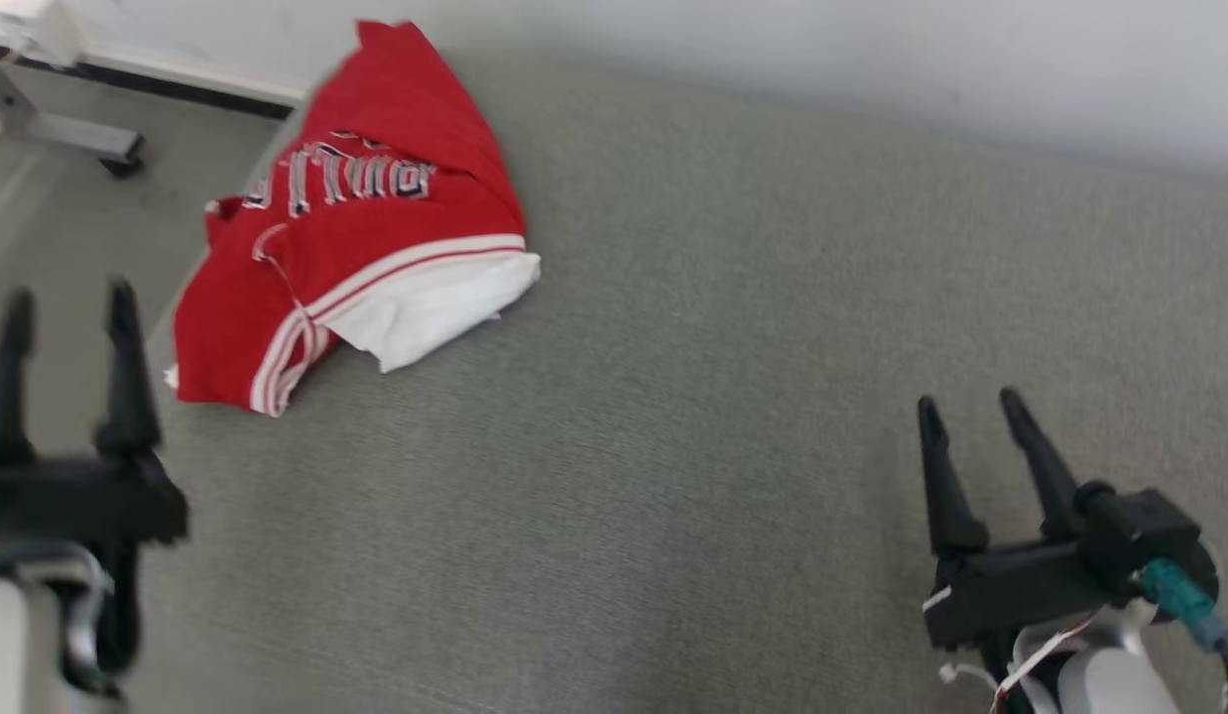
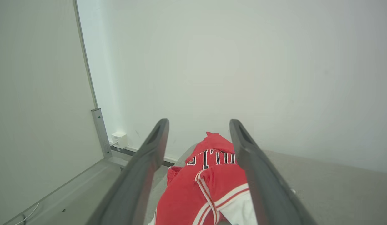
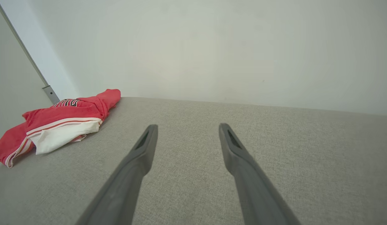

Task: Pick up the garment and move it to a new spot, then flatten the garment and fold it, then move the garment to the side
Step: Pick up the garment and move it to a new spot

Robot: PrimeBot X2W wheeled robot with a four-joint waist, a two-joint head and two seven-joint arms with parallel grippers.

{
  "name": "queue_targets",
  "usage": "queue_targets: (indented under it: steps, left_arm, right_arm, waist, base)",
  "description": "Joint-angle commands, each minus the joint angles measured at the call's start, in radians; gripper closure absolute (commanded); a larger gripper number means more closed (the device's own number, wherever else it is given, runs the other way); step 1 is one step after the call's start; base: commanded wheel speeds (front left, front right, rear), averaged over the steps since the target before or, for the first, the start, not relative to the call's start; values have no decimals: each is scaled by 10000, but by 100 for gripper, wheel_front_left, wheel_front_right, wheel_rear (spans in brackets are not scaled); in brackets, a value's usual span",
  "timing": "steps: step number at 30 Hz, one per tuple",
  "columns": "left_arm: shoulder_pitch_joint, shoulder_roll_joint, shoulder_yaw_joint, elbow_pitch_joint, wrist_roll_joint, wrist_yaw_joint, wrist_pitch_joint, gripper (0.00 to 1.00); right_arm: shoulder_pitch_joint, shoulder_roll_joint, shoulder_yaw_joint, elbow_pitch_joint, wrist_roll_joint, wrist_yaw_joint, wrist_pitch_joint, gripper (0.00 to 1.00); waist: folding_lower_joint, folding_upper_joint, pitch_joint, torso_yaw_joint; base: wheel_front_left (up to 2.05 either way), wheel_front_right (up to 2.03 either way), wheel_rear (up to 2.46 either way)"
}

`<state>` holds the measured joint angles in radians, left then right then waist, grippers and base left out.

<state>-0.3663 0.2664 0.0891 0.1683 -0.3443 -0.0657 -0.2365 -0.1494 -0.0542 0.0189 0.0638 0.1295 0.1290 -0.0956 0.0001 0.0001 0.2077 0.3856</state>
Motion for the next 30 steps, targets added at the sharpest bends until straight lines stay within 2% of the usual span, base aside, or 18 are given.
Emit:
queue_targets:
  steps: [1, 7, 9, 14, 22, 30]
  left_arm:
    - [-304, 85, 33, 51, -19, -40, 14, 0]
    - [-2397, 963, 525, 679, -444, -177, 177, 0]
    - [-2926, 1433, 618, 1005, -413, -218, 331, 0]
    - [-4060, 2087, 514, 1988, -577, -397, 763, 0]
    - [-5281, 2697, 7, 4467, -927, -579, 1638, 0]
    - [-5669, 3036, -1184, 6540, -1454, -634, 3323, 0]
  right_arm:
    - [-153, -65, -61, -76, -53, 34, 19, 0]
    - [-615, -96, -420, -468, -254, 34, -106, 0]
    - [-737, -81, -455, -514, -267, 34, -127, 0]
    - [-805, -30, -661, -656, -236, 34, -327, 0]
    - [-746, 15, -798, -848, -196, 34, -405, 0]
    - [-788, 30, -803, -918, -261, 34, -462, 0]
  waist:
    - [-1, -1, 1216, -1044]
    - [-1, -1, 2300, -2270]
    - [-1, -1, 2535, -2724]
    - [-1, -1, 2872, -3460]
    - [-1, -1, 3034, -3843]
    - [-1, -1, 3111, -3815]
  base:
    - [0, 0, 0]
    - [0, 0, 0]
    - [0, 0, 0]
    - [0, 0, 0]
    - [0, 0, 0]
    - [0, 0, 0]
